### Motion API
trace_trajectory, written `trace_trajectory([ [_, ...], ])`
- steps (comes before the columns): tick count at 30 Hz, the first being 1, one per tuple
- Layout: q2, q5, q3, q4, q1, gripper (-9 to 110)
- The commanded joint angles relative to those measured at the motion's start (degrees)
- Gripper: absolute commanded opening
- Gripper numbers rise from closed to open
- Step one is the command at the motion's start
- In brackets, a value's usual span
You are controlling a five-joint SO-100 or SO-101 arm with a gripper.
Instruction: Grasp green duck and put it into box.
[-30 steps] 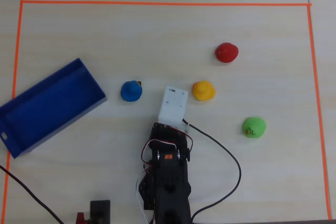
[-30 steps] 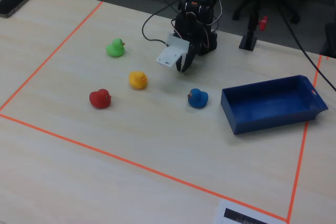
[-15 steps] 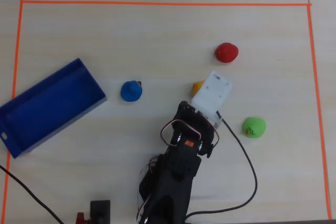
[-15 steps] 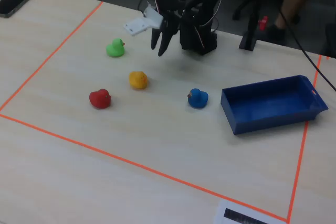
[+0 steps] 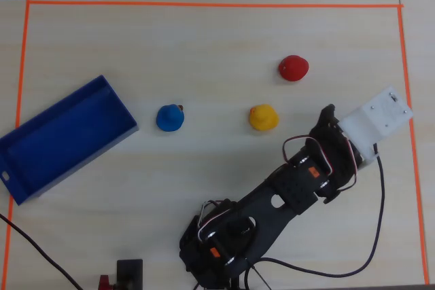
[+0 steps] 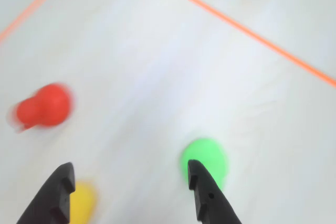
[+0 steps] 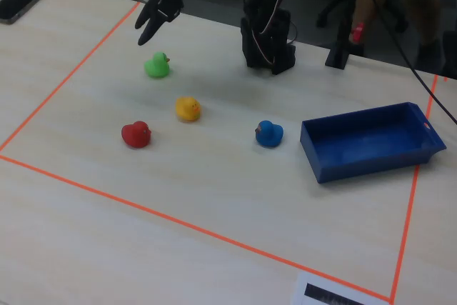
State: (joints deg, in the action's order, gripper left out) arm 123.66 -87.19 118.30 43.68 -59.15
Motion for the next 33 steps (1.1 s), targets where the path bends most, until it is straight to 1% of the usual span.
trace_trajectory([
  [1,-4.48,-3.96,-0.44,-5.98,-5.54,29],
  [7,-9.93,-10.11,3.25,-11.95,-10.99,30],
  [13,-12.04,-13.89,4.83,-10.46,-14.06,32],
  [20,-13.80,-14.50,8.17,-10.99,-13.80,34],
  [24,-13.80,-14.59,13.45,-16.61,-13.62,34],
  [30,-13.27,-14.85,16.88,-18.11,-13.27,34],
  [33,-13.27,-14.59,19.07,-20.92,-12.83,34],
])
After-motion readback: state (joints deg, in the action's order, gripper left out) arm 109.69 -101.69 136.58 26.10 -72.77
